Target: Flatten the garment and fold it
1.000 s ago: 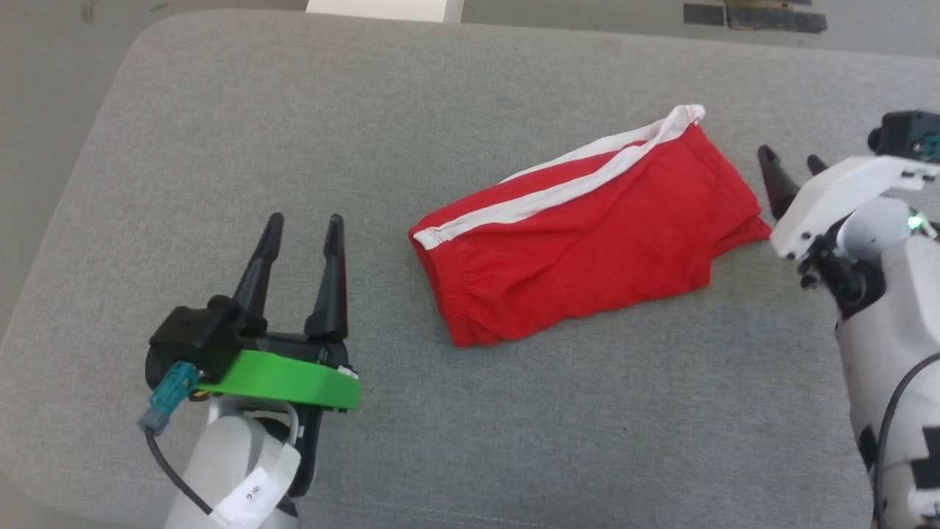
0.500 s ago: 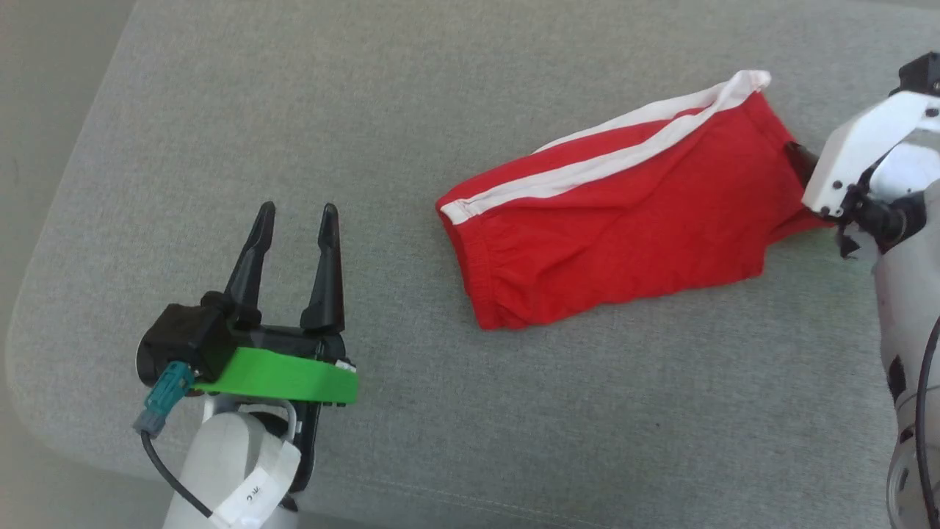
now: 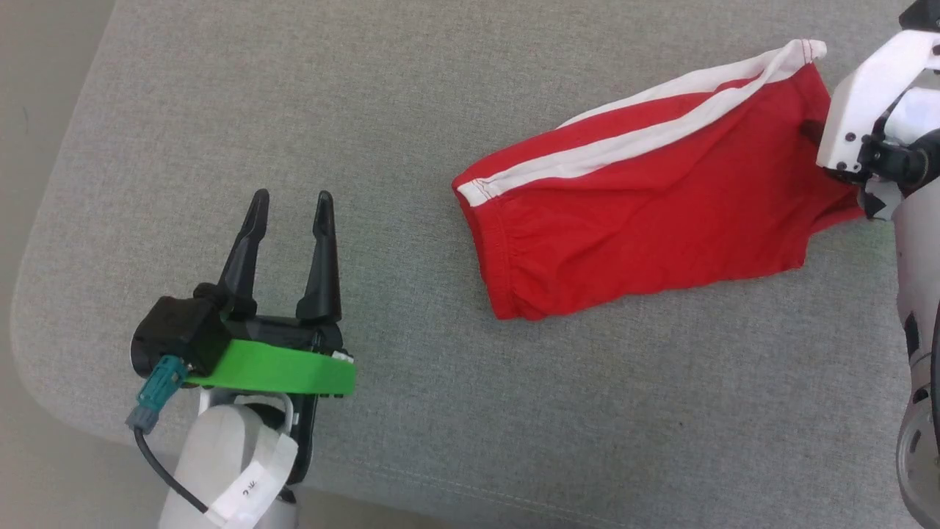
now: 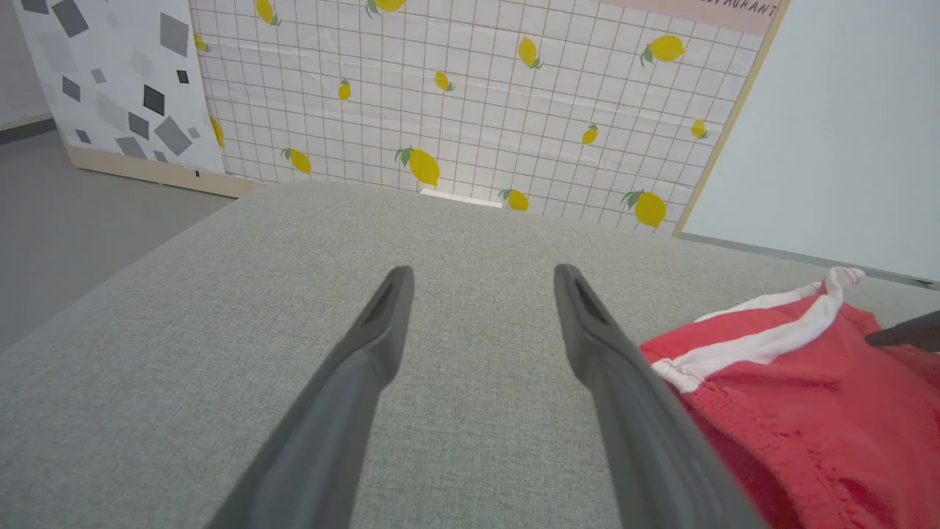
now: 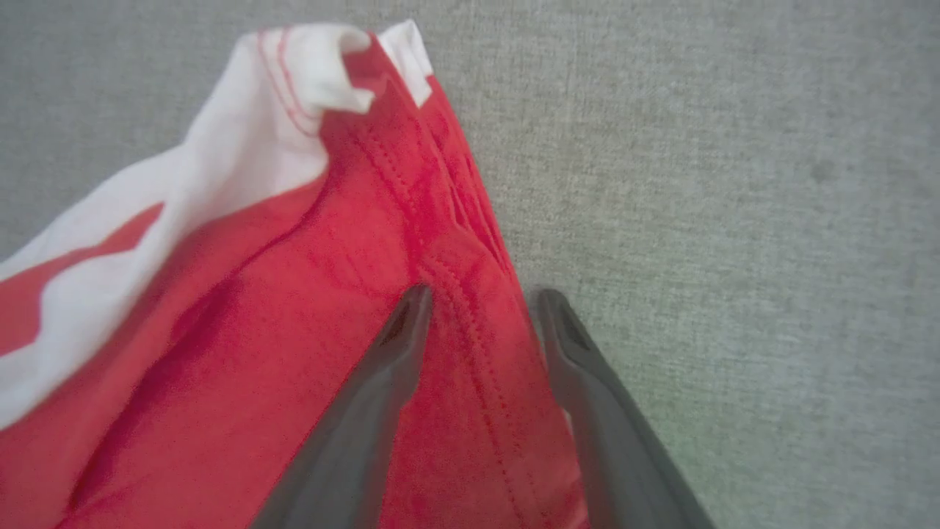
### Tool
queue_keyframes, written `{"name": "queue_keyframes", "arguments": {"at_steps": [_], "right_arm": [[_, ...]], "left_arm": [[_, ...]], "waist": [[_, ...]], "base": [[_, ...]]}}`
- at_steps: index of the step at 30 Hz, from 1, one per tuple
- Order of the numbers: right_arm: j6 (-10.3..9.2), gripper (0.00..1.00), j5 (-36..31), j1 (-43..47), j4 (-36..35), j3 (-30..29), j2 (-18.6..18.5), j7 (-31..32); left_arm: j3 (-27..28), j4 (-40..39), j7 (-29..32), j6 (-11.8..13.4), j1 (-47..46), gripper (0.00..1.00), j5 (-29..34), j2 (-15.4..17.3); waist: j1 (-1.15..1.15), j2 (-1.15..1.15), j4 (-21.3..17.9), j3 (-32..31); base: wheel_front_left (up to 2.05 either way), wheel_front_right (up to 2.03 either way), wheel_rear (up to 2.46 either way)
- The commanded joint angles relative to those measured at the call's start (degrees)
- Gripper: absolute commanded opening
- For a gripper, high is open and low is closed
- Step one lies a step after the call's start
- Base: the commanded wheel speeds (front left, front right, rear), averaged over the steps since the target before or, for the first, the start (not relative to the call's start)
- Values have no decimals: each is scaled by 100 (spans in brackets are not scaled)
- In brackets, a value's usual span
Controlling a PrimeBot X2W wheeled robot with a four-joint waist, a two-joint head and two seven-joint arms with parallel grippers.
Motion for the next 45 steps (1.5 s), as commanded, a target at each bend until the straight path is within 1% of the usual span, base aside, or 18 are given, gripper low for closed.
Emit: {"name": "queue_keyframes", "arguments": {"at_steps": [1, 6, 9, 12, 16, 21, 26, 29, 32, 35, 37, 45], "right_arm": [[-5, 0, 91, 244, 105, 49, 160, 97], [-5, 0, 308, 450, -174, 277, 137, -131], [-5, 0, 592, 681, -378, 474, 73, -304], [-5, 0, 794, 974, -597, 698, -70, -443], [-5, 0, 955, 1489, -1019, 892, -382, -625], [-5, 0, 1042, 2152, -1599, 758, -672, -716], [-5, 0, 773, 2734, -2176, 363, -847, -778], [-5, 0, 559, 2953, -2498, 165, -826, -846], [-5, 0, 397, 3104, -2869, 201, -759, -899], [-5, 0, 321, 3205, -3311, 425, -693, -882], [-5, 0, 298, 3270, -3634, 680, -684, -802], [-5, 0, 616, 3302, -4990, 2211, -769, -15]], "left_arm": [[26, -17, -20, -40, -95, 100, 29, -26], [-3, 37, -20, -40, -76, 100, 64, -26], [-1, 89, -20, -40, -18, 100, 78, -26], [8, 134, -20, -40, 72, 100, 98, -26], [-4, 210, -20, -40, 237, 100, 148, -26], [-43, 306, -20, -40, 423, 100, 165, -5], [-109, 376, -20, -40, 524, 100, 163, 41], [-145, 398, -20, -40, 528, 100, 166, 43], [-172, 415, -20, -40, 540, 100, 161, 46], [-202, 440, -20, -40, 553, 100, 158, 46], [-229, 466, -20, -40, 563, 100, 153, 51], [-290, 499, -20, -41, 594, 100, 134, 72]], "waist": [[0, 0, -9, -12], [0, 0, -72, -109], [0, 0, -157, -258], [0, 0, -267, -435], [0, 0, -432, -714], [0, 0, -619, -970], [0, 0, -766, -1095], [0, 0, -798, -1118], [0, 0, -814, -1148], [0, 0, -803, -1192], [0, 0, -780, -1233], [0, 0, -678, -1315]], "base": [[0, 0, 0], [0, 0, 0], [0, 0, 0], [0, 0, 0], [0, 0, 0], [0, 0, 0], [0, 0, 0], [0, 0, 0], [0, 0, 0], [0, 0, 0], [0, 0, 0], [0, 0, 0]]}}
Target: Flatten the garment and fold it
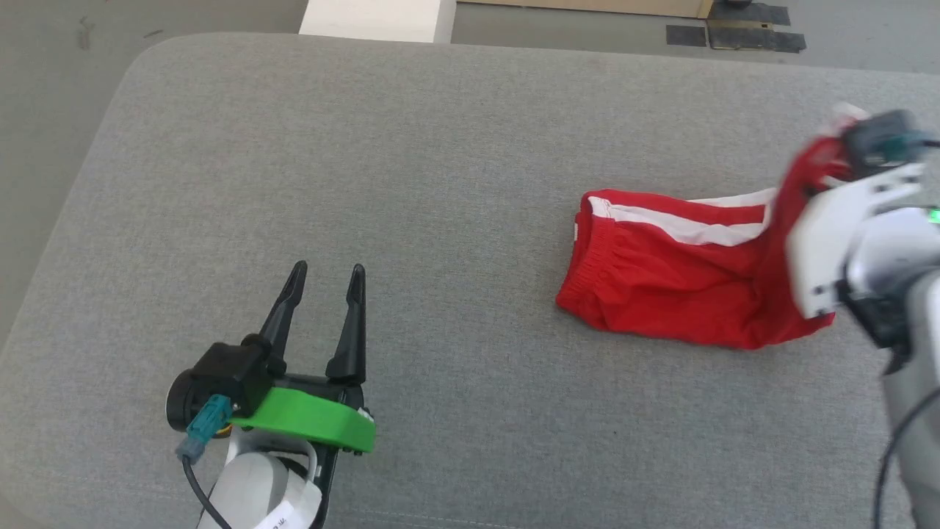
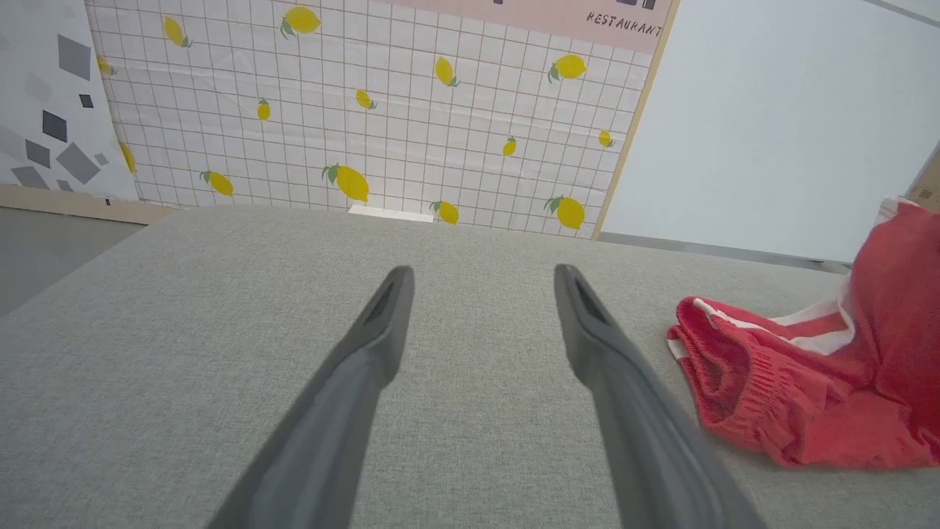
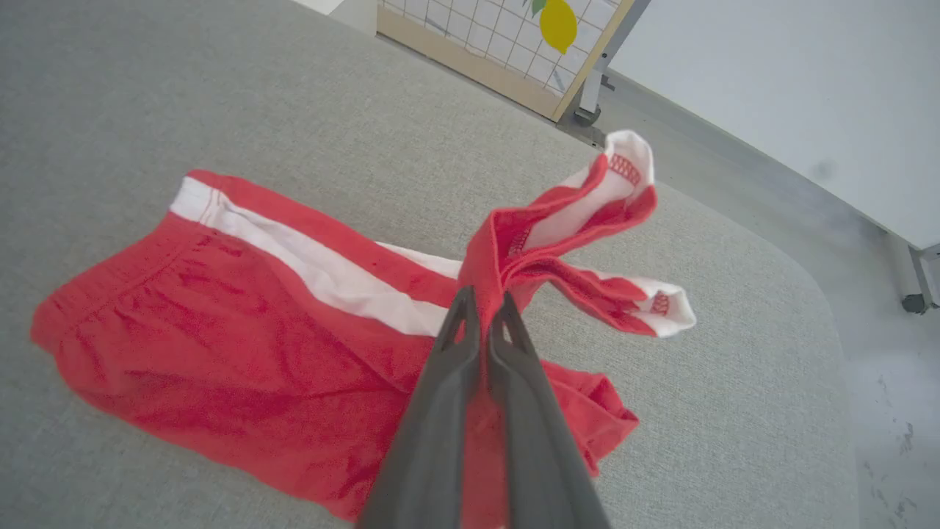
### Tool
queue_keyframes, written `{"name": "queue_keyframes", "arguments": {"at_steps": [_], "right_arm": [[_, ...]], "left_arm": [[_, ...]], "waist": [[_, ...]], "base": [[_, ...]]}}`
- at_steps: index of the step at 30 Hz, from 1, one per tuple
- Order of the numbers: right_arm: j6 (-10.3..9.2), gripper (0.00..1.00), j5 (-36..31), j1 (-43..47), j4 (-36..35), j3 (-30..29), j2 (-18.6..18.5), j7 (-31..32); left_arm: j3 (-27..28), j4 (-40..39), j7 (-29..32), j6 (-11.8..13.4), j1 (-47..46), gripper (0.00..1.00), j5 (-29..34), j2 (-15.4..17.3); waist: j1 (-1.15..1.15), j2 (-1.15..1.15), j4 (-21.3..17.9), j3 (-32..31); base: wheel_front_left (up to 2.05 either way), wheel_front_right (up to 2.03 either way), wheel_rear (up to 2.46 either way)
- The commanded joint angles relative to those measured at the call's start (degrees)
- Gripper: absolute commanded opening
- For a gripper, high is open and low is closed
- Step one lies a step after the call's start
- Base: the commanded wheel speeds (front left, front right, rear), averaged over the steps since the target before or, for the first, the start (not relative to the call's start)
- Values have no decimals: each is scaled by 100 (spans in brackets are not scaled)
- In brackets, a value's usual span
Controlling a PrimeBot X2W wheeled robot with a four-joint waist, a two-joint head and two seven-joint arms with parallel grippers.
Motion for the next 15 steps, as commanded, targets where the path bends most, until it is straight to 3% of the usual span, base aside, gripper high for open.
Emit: {"name": "queue_keyframes", "arguments": {"at_steps": [1, 6, 15], "right_arm": [[-9, 0, 39, -47, -139, 241, -34, 98], [-9, 0, 202, -454, -93, 1178, 12, 339], [-9, 0, 495, -1086, 996, 2516, 403, 258]], "left_arm": [[-4, 5, -20, -41, 79, 100, -19, 33], [-59, 8, -20, -41, -9, 100, -31, 27], [-167, 9, -20, -41, -211, 100, -58, 6]], "waist": [[0, 0, 25, 10], [0, 0, 130, 107], [0, 0, 385, 340]], "base": [[0, 0, 0], [0, 0, 0], [0, 0, 0]]}}
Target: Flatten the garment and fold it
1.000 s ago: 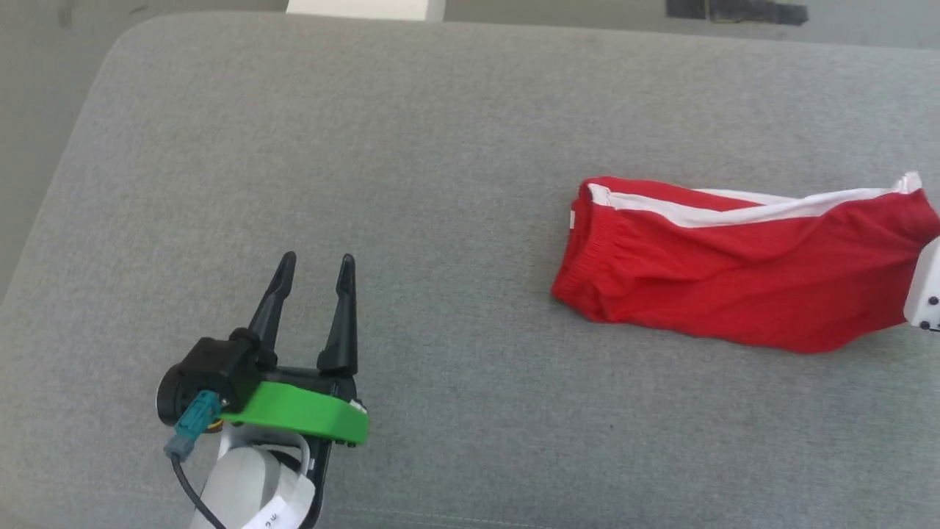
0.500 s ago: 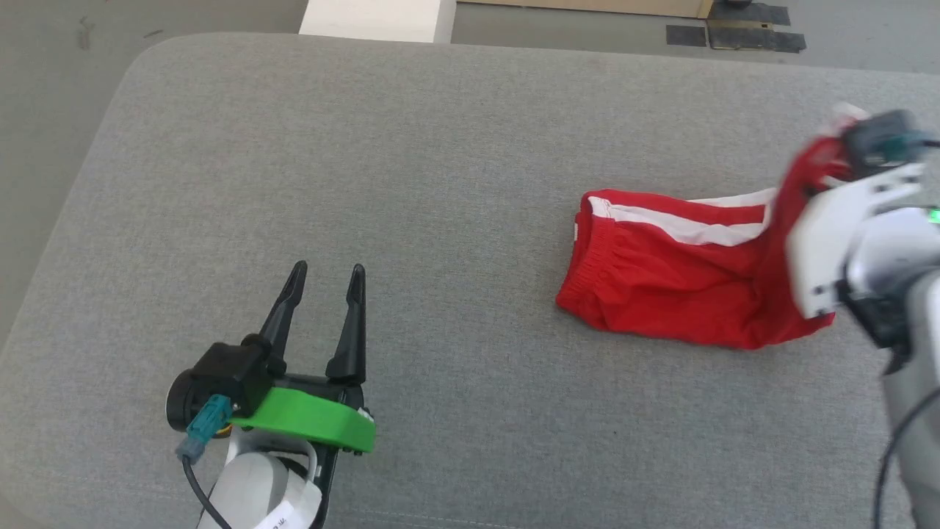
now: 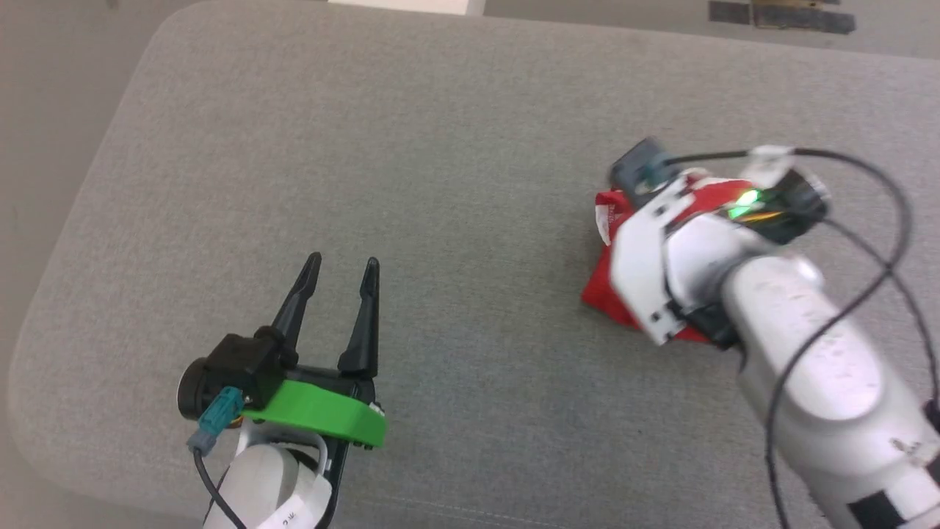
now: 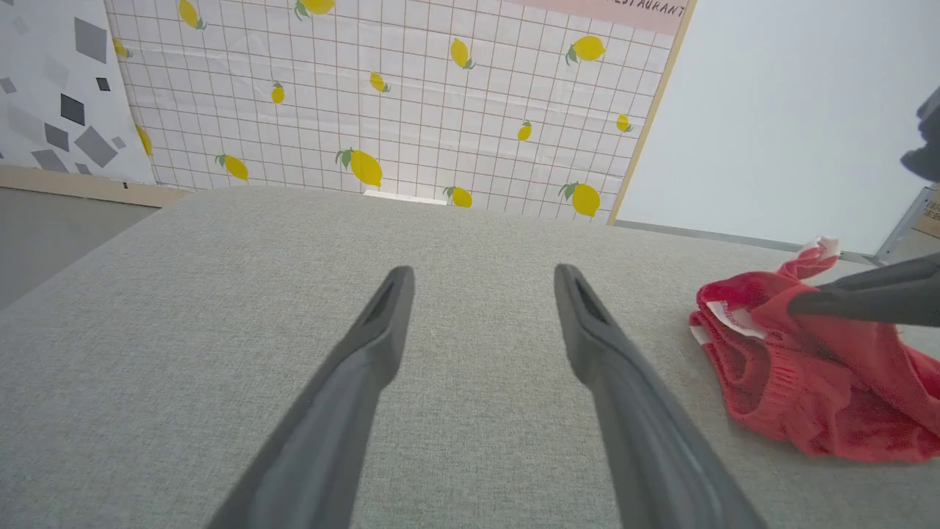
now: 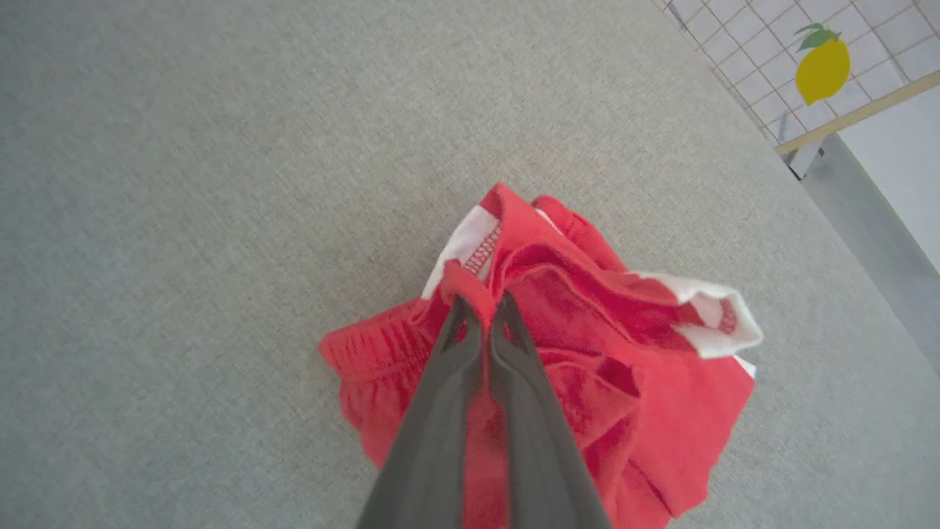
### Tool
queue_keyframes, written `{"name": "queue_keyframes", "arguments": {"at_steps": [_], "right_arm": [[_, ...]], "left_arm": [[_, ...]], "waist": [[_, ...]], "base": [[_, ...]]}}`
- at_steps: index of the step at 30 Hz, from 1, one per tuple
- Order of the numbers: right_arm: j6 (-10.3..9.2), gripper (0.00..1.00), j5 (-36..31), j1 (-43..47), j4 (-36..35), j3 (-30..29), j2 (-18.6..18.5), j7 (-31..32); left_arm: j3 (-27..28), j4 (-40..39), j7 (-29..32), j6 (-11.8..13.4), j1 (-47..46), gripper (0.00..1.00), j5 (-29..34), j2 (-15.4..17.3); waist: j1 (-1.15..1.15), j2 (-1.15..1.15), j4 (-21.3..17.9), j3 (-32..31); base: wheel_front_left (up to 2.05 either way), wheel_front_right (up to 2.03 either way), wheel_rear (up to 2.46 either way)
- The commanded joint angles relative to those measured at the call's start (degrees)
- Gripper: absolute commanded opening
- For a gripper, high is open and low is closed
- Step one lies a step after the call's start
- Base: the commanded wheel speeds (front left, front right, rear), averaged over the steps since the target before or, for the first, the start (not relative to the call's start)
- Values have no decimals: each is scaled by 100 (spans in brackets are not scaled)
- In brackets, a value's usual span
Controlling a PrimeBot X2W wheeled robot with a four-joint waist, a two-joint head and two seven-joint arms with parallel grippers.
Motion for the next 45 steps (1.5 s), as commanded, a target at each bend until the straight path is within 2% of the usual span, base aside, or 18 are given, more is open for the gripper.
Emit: {"name": "queue_keyframes", "arguments": {"at_steps": [1, 10, 12, 13, 18, 22, 28, 35, 45], "right_arm": [[-9, 0, 69, -108, 160, 123, 63, -42], [-9, 0, 418, -283, 1040, 723, 124, -267], [-9, 40, 560, -278, 1079, 835, 133, -346], [-9, 100, 660, -265, 1066, 887, 133, -394], [-9, 100, 1097, -129, 715, 903, 138, -756], [-9, 100, 1345, 123, 164, 629, 110, -1279], [-9, 100, 1096, 877, -620, -413, 205, -2425], [-9, 100, 544, 2118, -1233, -1917, 809, -3884], [-9, 100, 191, 3303, -1194, -2746, 1026, -5253]], "left_arm": [[-6, -4, -21, -41, -114, 100, -50, 4], [7, -1, -21, -41, -201, 100, -37, -17], [37, 8, -21, -41, -180, 100, -26, -21], [50, 15, -21, -41, -160, 100, -21, -22], [91, 40, -21, -41, -43, 100, -8, -26], [135, 70, -21, -41, 69, 100, -2, -23], [214, 96, -21, -41, 249, 100, 4, -27], [350, 145, -21, -41, 395, 100, 20, -36], [591, 192, -21, -41, 671, 100, -24, -54]], "waist": [[0, 0, 92, 97], [0, 0, 168, 168], [0, 0, 133, 127], [0, 0, 110, 95], [0, 0, -30, -115], [0, 0, -167, -341], [0, 0, -405, -638], [0, 0, -719, -937], [0, 0, -1051, -1264]], "base": [[0, 0, 0], [0, 0, 0], [0, 0, 0], [0, 0, 0], [0, 0, 0], [0, 0, 0], [0, 0, 0], [0, 0, 0], [0, 0, 0]]}}
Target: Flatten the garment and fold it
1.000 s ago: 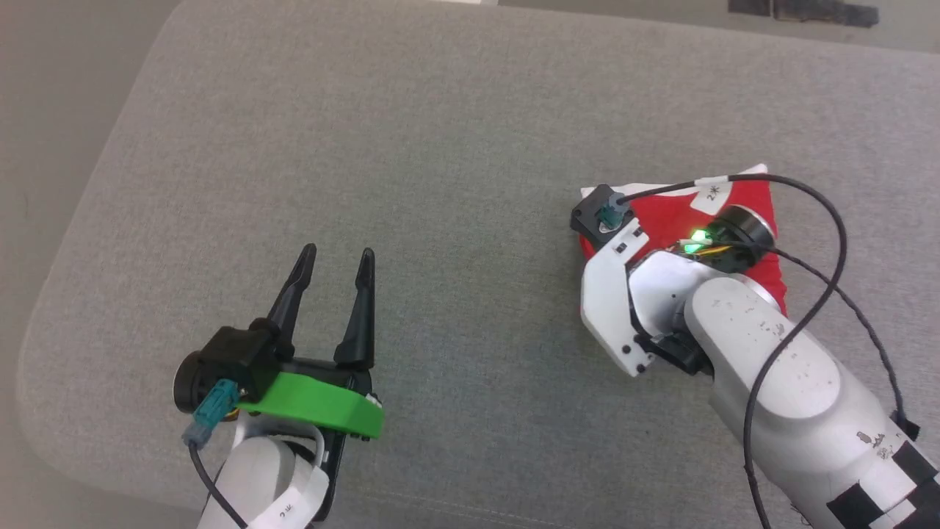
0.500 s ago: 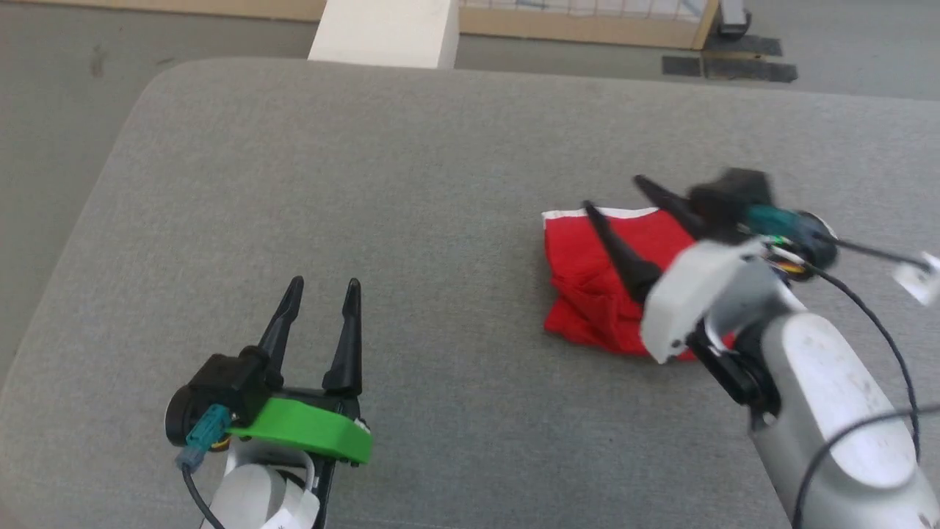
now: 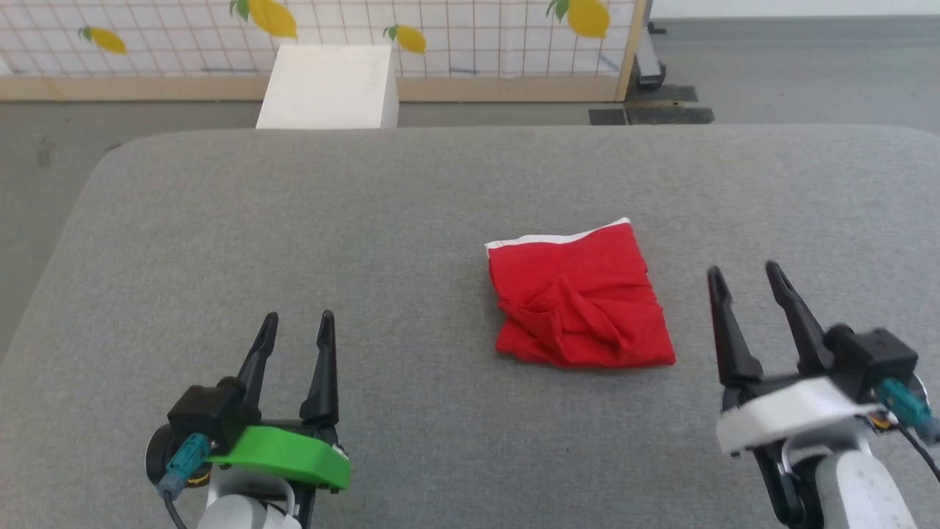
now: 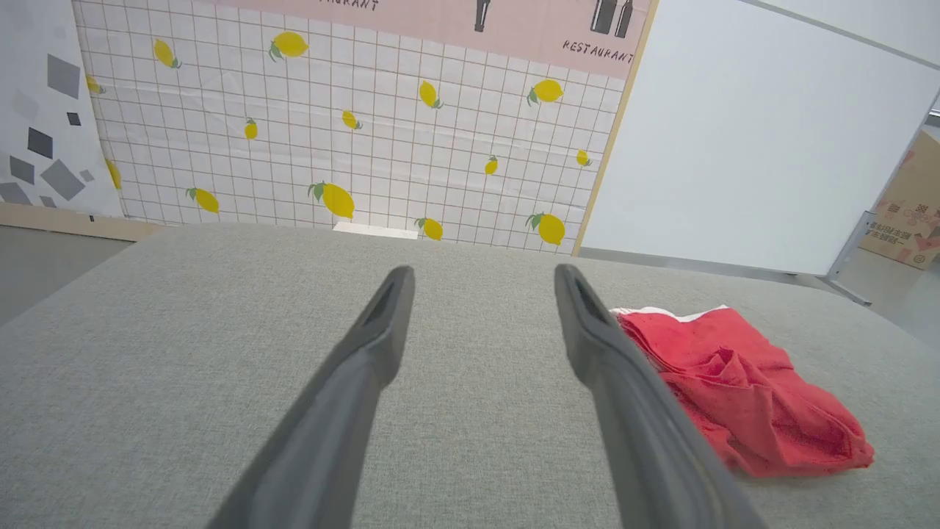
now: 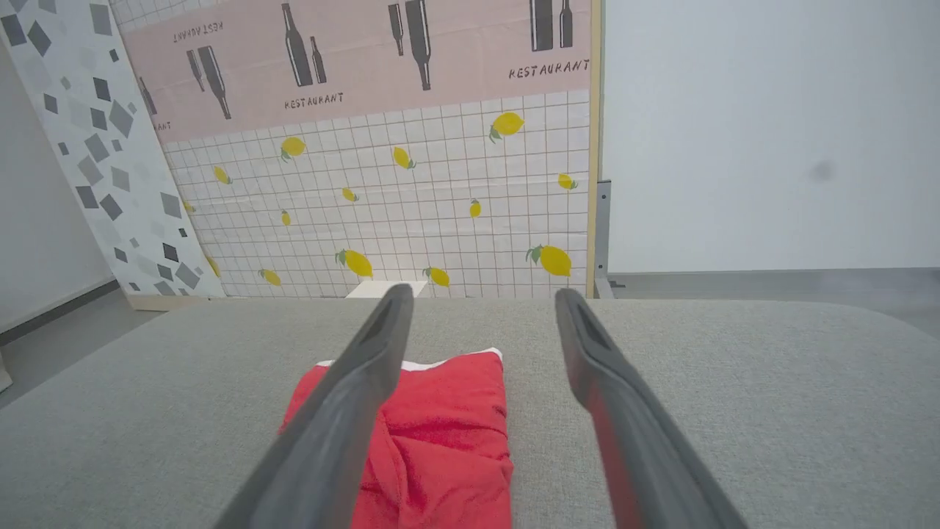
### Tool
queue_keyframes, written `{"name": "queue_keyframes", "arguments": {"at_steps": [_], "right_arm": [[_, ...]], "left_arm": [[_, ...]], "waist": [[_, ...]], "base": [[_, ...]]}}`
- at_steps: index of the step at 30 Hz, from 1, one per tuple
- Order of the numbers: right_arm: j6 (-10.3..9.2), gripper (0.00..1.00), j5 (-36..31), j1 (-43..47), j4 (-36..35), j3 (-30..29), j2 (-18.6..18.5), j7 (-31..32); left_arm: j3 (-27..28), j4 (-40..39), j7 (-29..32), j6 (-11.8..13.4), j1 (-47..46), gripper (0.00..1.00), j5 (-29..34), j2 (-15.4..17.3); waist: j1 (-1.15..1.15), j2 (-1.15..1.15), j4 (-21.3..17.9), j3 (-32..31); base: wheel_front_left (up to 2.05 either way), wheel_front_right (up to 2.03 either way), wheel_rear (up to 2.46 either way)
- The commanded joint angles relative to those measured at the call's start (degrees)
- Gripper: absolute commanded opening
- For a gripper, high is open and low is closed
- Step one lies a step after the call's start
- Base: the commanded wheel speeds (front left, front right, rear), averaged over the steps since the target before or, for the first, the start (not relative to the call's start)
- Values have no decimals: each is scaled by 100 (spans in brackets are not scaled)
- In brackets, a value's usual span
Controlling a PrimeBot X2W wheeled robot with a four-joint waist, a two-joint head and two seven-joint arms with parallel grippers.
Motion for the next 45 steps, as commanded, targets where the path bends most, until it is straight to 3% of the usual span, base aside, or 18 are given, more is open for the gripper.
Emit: {"name": "queue_keyframes", "arguments": {"at_steps": [1, 18, 36, 39, 45], "right_arm": [[-9, 100, -95, 165, 34, -61, 19, -148], [-9, 100, -764, 812, 306, -270, -4, -578], [-9, 100, -759, 837, 240, -345, 27, -551], [-9, 100, -251, 681, 323, -351, 30, -300], [-9, 100, 2493, -175, 753, -520, 33, 1355]], "left_arm": [[42, 5, -21, -40, 119, 100, -31, -16], [46, 111, -21, -40, 364, 100, 0, -23], [85, 104, -21, -40, 343, 100, -34, -25], [92, 83, -21, -40, 326, 100, -29, -25], [76, 1, -21, -40, 211, 100, 26, -25]], "waist": [[0, 0, -151, -158], [0, 0, -220, -272], [0, 0, -206, -199], [0, 0, -208, -146], [0, 0, -157, 85]], "base": [[0, 0, 0], [0, 0, 0], [0, 0, 0], [0, 0, 0], [0, 0, 0]]}}
